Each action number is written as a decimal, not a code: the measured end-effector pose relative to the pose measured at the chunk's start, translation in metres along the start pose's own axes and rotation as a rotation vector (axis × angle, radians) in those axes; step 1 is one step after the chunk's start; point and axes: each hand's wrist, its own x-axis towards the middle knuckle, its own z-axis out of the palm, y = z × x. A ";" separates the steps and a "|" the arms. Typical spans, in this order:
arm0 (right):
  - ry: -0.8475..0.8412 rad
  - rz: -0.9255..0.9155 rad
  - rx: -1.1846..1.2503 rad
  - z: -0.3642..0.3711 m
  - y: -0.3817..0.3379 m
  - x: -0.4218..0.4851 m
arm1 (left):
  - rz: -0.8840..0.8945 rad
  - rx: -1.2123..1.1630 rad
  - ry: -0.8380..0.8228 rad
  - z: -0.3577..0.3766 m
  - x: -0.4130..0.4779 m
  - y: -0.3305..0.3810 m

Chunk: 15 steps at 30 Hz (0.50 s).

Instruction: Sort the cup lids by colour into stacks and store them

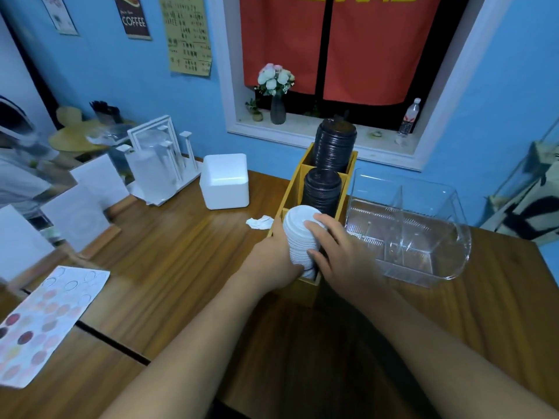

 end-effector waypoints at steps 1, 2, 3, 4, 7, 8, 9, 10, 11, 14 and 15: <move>0.001 0.007 0.002 0.000 0.001 0.000 | -0.015 -0.023 -0.018 -0.001 0.001 0.002; 0.003 0.013 0.010 0.002 0.003 0.000 | -0.027 -0.048 -0.031 -0.002 0.001 0.003; -0.006 0.018 0.013 0.002 0.004 -0.001 | -0.036 -0.065 -0.037 -0.003 0.000 0.004; -0.017 0.011 0.007 0.004 0.005 -0.002 | -0.036 -0.070 -0.029 -0.003 0.000 0.005; -0.059 0.000 0.007 0.009 0.006 -0.006 | -0.018 -0.049 0.040 -0.001 -0.004 0.007; -0.060 0.011 0.018 0.010 0.006 -0.008 | -0.002 -0.035 0.070 0.001 -0.006 0.008; -0.061 0.030 0.033 0.011 0.004 -0.009 | 0.013 -0.013 0.092 0.003 -0.005 0.007; -0.050 0.039 0.046 0.013 0.002 -0.011 | 0.032 0.012 0.120 0.007 -0.003 0.005; -0.044 0.052 0.056 0.013 -0.001 -0.012 | 0.039 0.035 0.139 0.010 -0.001 0.003; -0.027 0.061 0.075 0.015 -0.004 -0.015 | 0.018 0.109 0.182 0.020 0.005 -0.001; -0.025 0.058 0.069 0.015 -0.004 -0.016 | 0.010 0.122 0.182 0.022 0.006 -0.001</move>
